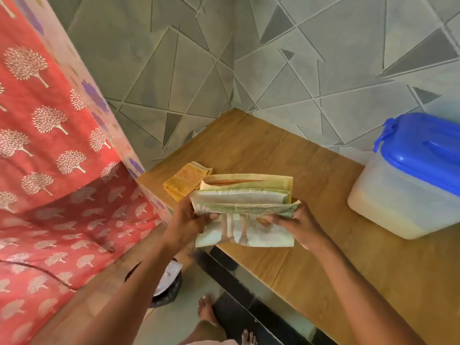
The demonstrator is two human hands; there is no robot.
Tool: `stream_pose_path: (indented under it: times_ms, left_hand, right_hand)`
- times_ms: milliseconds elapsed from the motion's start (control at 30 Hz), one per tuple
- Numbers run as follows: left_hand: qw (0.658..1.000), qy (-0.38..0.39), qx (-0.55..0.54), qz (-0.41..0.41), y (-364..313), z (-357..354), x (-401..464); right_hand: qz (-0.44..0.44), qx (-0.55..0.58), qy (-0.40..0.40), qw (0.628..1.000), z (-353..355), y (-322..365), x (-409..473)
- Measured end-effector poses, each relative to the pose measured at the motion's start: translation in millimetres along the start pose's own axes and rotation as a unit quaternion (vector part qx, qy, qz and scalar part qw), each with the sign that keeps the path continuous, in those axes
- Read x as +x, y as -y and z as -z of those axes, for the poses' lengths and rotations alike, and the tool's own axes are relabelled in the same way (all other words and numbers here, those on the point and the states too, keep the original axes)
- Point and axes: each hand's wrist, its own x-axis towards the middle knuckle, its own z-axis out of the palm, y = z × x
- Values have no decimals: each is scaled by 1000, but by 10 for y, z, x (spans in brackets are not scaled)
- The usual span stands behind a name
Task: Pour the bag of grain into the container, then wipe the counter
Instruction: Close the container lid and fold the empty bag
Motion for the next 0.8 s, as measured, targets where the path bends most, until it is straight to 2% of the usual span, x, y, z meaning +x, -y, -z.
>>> stream_pose_path:
  times_ms: [200, 300, 467, 600, 800]
  left_hand:
    - [995, -82, 10, 58, 252, 559, -373]
    - [987, -126, -28, 95, 341, 859, -597]
    - [966, -156, -119, 167, 677, 1517, -904]
    - [941, -217, -135, 223, 1196, 2067, -1086]
    - [911, -243, -76, 323, 2419, 2669, -1219]
  right_hand:
    - [-28, -13, 35, 999, -680, 47, 56]
    - [-51, -5, 43, 998, -1067, 12, 105]
    - [-68, -9, 30, 997, -1828, -147, 201]
    - [-106, -31, -28, 993, -2470, -565, 289]
    - [-206, -42, -85, 974, -3449, -1437, 547]
